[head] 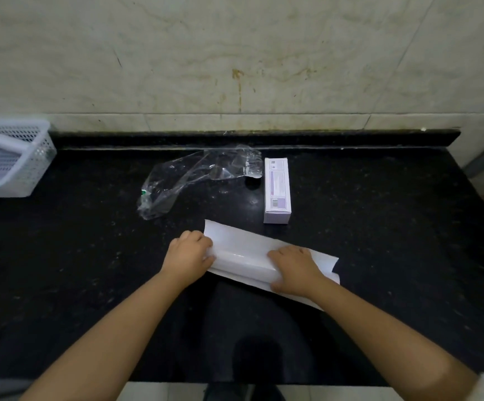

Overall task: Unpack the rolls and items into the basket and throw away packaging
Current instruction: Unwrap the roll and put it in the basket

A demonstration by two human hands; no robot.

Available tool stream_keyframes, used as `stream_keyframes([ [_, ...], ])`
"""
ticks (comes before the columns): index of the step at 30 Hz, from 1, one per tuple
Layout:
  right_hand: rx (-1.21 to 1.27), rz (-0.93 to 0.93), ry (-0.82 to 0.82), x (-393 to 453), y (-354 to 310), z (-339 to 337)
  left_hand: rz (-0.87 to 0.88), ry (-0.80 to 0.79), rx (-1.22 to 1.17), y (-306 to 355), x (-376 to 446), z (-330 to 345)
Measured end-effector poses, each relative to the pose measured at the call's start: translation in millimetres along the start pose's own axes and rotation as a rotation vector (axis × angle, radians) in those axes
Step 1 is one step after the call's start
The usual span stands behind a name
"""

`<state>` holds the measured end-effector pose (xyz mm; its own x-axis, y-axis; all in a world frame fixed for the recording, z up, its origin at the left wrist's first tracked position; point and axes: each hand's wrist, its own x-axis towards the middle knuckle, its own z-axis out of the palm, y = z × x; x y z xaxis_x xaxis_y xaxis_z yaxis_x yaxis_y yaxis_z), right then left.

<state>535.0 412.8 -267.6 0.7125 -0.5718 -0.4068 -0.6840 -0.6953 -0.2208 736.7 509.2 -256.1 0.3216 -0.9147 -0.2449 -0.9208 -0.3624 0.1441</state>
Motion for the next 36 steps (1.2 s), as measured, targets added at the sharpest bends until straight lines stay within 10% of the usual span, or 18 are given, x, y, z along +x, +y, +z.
stream_keyframes([
  [5,0.049,0.01,0.118,-7,7,-3,-0.325,0.136,-0.356,-2,-14,-7],
  [15,0.163,-0.155,0.21,-13,-19,-38,-0.528,0.259,-1.862,5,-26,-37],
  [26,0.014,-0.43,0.2,1,-108,-66,-0.766,0.68,-1.843,-64,-107,-59],
  [36,-0.255,-0.568,0.333,47,-315,-64,-0.723,0.458,-1.415,-257,-223,-108],
])
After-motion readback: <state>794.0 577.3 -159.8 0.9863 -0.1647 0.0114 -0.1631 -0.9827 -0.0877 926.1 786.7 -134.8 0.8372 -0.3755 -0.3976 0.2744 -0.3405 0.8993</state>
